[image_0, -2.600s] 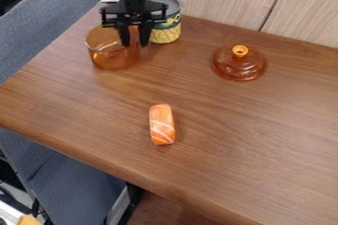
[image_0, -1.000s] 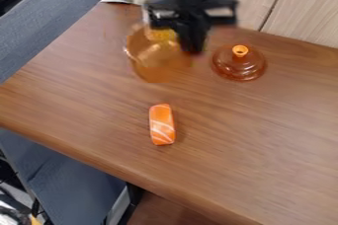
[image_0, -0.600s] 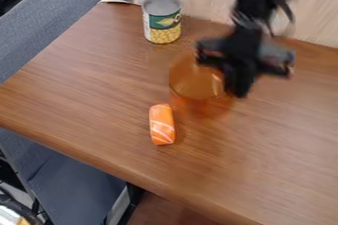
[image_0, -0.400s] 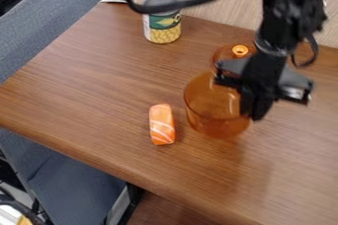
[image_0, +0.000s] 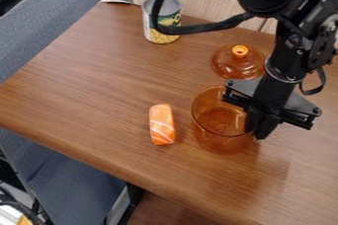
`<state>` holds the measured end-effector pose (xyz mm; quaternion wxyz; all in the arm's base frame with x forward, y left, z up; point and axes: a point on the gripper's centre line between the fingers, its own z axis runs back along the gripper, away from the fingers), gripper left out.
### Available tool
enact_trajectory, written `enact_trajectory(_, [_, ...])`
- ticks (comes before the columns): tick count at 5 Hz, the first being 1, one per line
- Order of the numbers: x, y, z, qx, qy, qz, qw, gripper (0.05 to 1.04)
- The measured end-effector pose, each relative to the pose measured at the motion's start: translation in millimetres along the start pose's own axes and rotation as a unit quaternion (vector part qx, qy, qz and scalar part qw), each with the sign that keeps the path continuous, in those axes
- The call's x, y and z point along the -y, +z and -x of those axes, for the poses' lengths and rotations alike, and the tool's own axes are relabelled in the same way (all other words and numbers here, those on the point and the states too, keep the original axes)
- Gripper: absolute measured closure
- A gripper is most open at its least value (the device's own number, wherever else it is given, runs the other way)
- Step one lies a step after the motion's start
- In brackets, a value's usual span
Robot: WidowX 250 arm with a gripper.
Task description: Move the brown container to the bottom left of the table
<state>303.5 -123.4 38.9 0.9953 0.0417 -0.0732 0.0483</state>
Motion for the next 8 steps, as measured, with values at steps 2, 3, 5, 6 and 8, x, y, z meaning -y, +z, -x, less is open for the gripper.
enact_trajectory(2, [-1,-5,-4,-0.009,0.002,-0.013,0.9999,0.804])
enact_trajectory(3, [-2,-5,-3,-0.011,0.004,-0.015,0.9998,0.513])
enact_trajectory(5, [-4,11,-6,-0.010,0.012,-0.001,0.9999,0.069])
enact_trajectory(6, [-13,39,-18,0.010,0.040,0.029,0.9987,0.075])
enact_trajectory(8, [-50,64,-36,0.095,0.102,0.061,0.9883,0.082])
